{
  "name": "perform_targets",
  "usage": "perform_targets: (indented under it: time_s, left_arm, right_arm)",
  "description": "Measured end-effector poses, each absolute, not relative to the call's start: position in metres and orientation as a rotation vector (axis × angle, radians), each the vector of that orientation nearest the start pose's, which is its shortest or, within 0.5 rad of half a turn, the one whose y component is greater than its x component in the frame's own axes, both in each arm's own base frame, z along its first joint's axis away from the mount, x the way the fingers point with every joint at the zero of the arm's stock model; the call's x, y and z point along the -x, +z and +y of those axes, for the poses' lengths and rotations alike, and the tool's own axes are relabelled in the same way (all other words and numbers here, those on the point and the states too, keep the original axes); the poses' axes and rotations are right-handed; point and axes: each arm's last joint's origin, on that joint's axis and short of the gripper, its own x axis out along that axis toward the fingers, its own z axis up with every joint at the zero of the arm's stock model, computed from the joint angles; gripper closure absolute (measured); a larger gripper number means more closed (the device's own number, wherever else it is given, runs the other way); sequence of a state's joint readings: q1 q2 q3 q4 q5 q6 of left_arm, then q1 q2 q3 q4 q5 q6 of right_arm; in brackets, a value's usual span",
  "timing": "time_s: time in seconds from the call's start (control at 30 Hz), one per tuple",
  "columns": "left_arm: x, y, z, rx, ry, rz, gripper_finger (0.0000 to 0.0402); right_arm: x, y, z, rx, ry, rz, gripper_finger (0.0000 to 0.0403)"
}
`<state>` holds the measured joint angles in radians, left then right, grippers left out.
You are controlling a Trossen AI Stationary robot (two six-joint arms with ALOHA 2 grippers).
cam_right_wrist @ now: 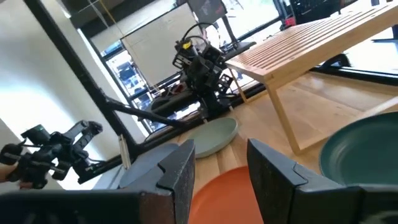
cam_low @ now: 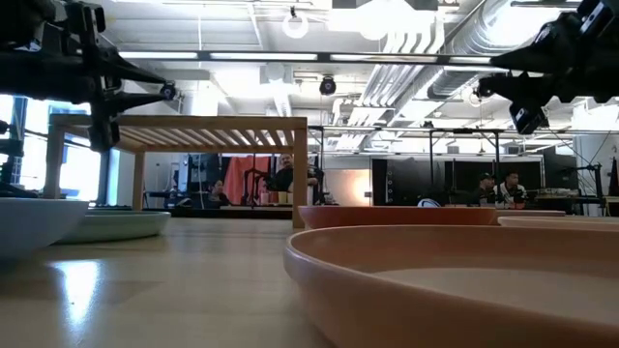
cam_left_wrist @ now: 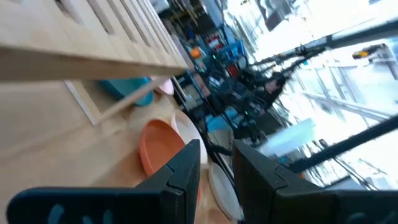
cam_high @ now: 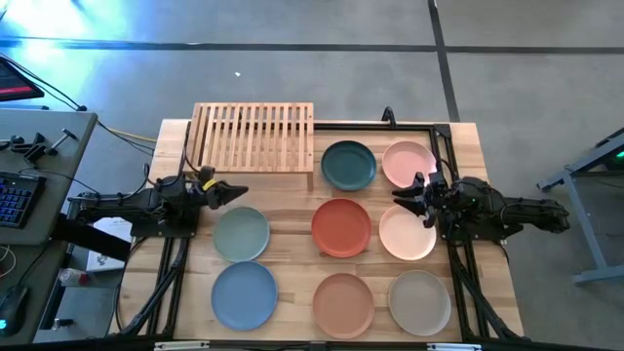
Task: Place and stack plates onto a shelf
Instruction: Put the dark green plate on the shelf
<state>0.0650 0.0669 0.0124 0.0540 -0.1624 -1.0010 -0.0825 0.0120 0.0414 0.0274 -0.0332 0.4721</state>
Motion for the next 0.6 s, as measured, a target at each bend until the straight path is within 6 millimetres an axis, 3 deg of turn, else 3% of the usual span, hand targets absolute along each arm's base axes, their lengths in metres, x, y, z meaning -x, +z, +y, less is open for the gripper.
perform_targets:
  time_s: [0.17, 0.37, 0.6]
  left_arm:
    - [-0.100, 0.174, 0.013, 0.988, 0.247, -0.207, 0.0319]
    - [-0.095, 0.195, 0.014, 0.893, 0.202, -0.416, 0.0319]
    - [-0.088, 0.225, 0.015, 0.782, 0.228, -0.493, 0.0319]
  right_arm:
    - [-0.094, 0.188, -0.009, -0.461, -0.075, -0.171, 0.0272]
    - [-0.088, 0.212, -0.009, -0.337, -0.069, -0.421, 0.0272]
    - [-0.077, 0.244, -0.012, -0.198, -0.171, -0.524, 0.0272]
